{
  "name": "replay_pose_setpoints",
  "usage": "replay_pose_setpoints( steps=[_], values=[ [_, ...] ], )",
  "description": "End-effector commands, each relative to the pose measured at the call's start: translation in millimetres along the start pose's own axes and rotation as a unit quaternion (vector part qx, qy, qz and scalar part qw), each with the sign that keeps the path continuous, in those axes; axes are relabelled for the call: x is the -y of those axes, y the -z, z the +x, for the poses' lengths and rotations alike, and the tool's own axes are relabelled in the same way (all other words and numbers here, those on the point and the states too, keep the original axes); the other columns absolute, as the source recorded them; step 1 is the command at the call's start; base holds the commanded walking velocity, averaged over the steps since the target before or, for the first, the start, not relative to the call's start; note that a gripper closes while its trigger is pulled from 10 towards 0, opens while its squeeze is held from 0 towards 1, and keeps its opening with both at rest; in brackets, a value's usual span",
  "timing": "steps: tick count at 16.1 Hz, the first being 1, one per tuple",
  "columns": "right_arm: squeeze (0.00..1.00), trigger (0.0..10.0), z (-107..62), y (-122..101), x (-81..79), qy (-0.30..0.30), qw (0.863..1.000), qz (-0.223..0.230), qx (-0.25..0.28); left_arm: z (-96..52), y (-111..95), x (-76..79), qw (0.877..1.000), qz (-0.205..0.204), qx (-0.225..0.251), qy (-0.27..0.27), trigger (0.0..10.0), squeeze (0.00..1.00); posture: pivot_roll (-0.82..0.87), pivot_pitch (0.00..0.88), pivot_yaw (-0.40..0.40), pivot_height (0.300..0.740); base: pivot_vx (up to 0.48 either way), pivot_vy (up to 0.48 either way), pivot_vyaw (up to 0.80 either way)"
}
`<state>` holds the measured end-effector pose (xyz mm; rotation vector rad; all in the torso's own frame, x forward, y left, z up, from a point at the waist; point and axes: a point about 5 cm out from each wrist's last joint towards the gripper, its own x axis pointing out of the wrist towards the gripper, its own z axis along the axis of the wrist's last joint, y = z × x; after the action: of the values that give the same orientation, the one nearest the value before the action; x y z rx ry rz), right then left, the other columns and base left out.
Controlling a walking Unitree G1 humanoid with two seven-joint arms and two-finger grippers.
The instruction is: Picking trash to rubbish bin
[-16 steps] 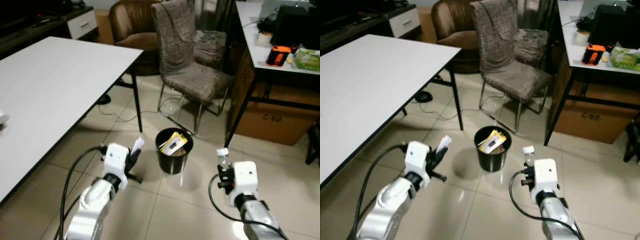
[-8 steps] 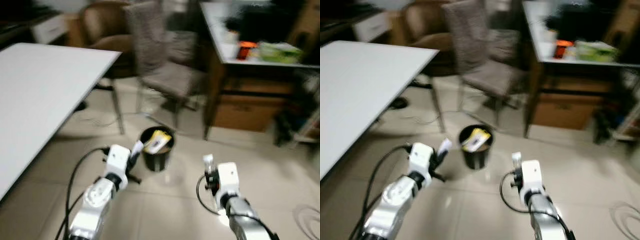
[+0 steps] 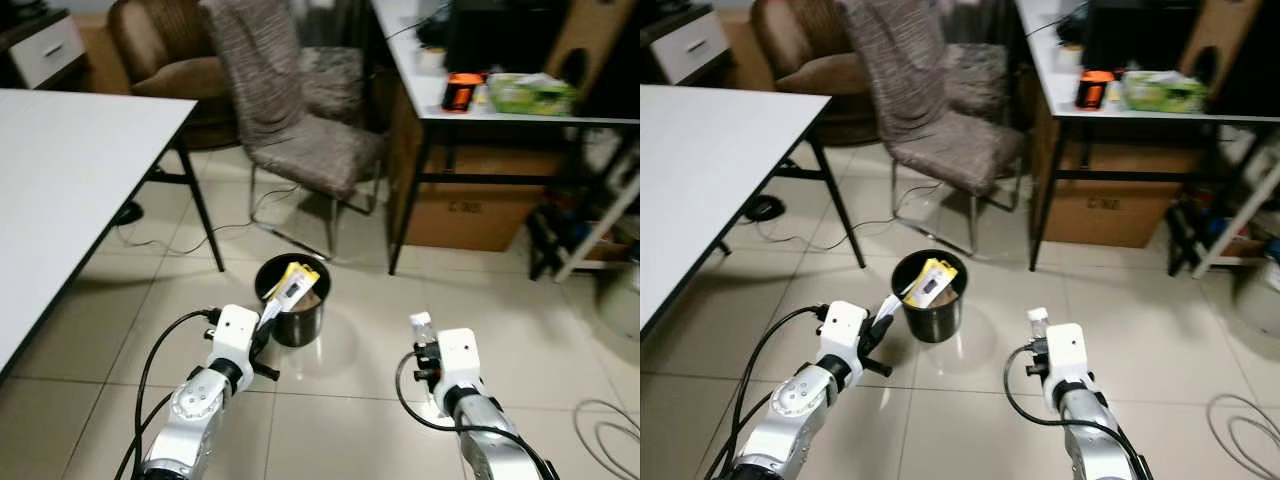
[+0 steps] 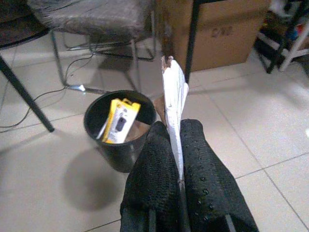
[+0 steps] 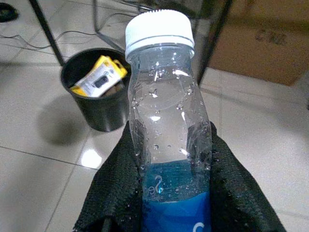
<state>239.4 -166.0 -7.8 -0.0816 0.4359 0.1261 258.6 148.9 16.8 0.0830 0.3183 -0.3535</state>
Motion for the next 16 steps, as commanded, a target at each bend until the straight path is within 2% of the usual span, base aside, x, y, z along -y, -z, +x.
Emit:
replay_pose_setpoints(
  steps=[1, 8, 16],
  values=[
    [0.0, 10.0, 0.3, -0.3, -0.9, 0.0, 1.0, -0.004, 0.005, 1.2, -2.5, -4.2, 1.0, 0.004, 0.006, -0.008, 10.0, 0.0, -0.08, 0.0, 0.0, 0.74, 0.401, 0.0, 0.0],
    [0.0, 10.0, 3.3, -1.4, 0.9, 0.003, 1.0, -0.009, 0.017, 5.2, -2.7, -5.0, 1.0, 0.008, 0.011, 0.0, 10.0, 0.0, -0.08, 0.0, 0.005, 0.74, 0.402, 0.0, 0.0],
    [0.0, 10.0, 5.8, -4.5, 4.3, 0.005, 1.0, 0.01, 0.026, 9.9, -3.2, -2.8, 1.0, 0.009, 0.014, 0.009, 10.0, 0.0, -0.09, 0.0, 0.009, 0.74, 0.415, 0.0, -0.06]
  ],
)
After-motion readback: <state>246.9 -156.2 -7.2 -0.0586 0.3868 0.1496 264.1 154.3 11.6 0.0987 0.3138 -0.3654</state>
